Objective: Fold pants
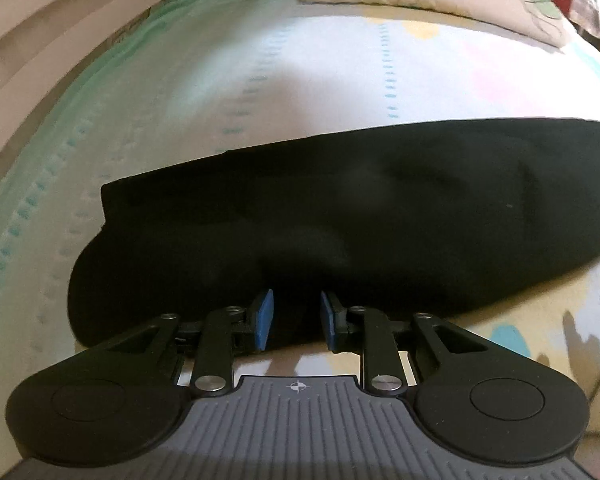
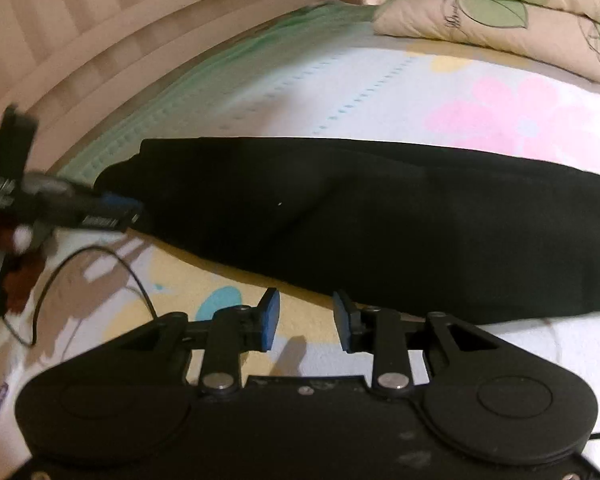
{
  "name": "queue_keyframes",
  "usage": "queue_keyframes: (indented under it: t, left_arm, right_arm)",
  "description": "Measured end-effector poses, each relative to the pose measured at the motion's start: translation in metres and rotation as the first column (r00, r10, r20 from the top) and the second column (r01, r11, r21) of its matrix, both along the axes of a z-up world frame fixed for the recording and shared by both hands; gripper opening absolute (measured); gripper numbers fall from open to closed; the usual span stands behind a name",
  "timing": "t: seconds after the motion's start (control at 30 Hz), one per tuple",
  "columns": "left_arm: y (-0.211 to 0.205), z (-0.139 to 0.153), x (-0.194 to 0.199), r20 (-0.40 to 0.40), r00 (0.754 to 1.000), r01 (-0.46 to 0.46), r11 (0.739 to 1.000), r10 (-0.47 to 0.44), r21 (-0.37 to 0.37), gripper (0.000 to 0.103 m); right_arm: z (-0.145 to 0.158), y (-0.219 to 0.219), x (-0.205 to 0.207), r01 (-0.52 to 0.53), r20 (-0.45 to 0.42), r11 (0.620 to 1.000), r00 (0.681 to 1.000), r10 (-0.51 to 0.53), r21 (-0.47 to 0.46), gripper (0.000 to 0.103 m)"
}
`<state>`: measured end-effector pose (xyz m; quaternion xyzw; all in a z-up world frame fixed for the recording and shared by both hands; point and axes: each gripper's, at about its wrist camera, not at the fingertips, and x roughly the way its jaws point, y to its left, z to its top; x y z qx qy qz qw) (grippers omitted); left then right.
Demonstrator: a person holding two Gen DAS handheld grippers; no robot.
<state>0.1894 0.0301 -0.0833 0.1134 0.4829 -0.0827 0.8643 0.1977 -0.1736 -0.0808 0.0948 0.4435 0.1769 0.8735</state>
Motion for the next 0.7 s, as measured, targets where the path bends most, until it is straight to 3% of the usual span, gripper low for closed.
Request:
queue_keyframes:
  t: [0.23, 0.43, 0.57, 0.7]
  left_arm:
    - [0.003, -0.012, 0.025, -0.022, 1.000, 0.005, 1.000, -0.005, 0.006, 0.025]
    - [0.011, -0.005, 0.025, -0.034, 0.998, -0.052, 0.997, 0.050, -0.057, 0.025]
    - [0.011, 0.010, 0.014, 0.006, 0.998, -0.061, 0.997, 0.061, -0.043, 0.025]
    - [0.002, 0.026, -0.011, 0.062, 0.998, 0.017, 0.997, -0.013, -0.072, 0.025]
  right_arm:
    - [-0.022, 0.025, 0.006, -0.071, -0.006, 0.997, 0.997, 0.071, 0.000, 0.036]
    - [-0.030, 0.046, 0.010, -0.120, 0.041, 0.991, 0.992, 0.123, -0.058, 0.036]
    - [-0.022, 0.045, 0.015, -0.083, 0.079, 0.995, 0.993, 0.088, -0.054, 0.035]
    - [-0.018, 0.037, 0.029, -0.031, 0.079, 0.999, 0.996, 0.033, -0.032, 0.032]
